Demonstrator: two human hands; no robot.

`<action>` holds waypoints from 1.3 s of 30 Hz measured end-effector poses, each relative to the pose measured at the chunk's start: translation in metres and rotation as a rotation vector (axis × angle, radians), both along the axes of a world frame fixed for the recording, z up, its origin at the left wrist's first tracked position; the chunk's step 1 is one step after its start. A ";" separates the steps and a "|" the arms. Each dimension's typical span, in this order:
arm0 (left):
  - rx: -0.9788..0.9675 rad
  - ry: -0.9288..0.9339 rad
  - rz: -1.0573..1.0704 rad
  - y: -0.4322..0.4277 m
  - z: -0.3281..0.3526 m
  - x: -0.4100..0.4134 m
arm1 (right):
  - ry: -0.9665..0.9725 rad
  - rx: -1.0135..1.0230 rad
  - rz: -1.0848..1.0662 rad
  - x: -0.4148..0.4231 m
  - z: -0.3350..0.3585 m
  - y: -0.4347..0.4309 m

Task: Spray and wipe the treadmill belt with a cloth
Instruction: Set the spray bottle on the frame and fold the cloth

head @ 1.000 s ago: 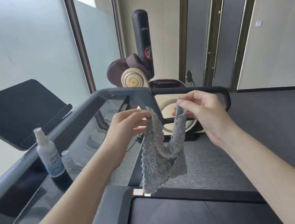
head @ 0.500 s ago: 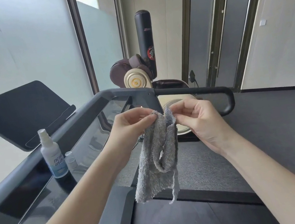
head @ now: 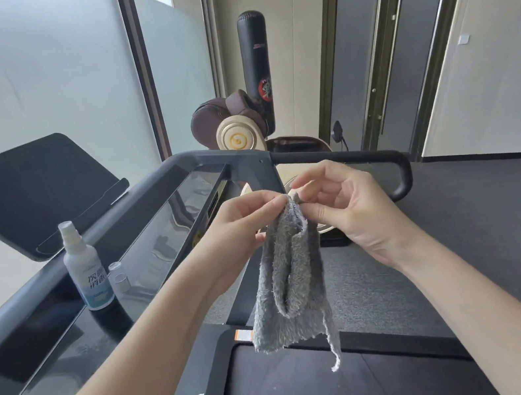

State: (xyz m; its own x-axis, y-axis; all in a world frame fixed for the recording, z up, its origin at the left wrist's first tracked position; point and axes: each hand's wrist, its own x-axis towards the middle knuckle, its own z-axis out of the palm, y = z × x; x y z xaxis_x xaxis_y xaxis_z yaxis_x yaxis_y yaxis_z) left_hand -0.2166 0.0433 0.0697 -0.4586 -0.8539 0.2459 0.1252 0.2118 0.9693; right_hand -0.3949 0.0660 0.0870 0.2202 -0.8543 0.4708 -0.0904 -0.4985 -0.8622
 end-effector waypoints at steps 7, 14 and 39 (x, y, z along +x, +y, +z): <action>0.018 -0.003 -0.070 -0.002 0.000 -0.002 | 0.107 -0.027 0.020 0.000 0.007 0.002; -0.012 -0.027 0.030 -0.006 -0.002 -0.006 | 0.070 -0.139 -0.098 0.005 -0.001 -0.002; -0.651 -0.464 0.304 0.015 -0.048 0.009 | -0.024 -0.178 -0.466 -0.001 0.014 -0.012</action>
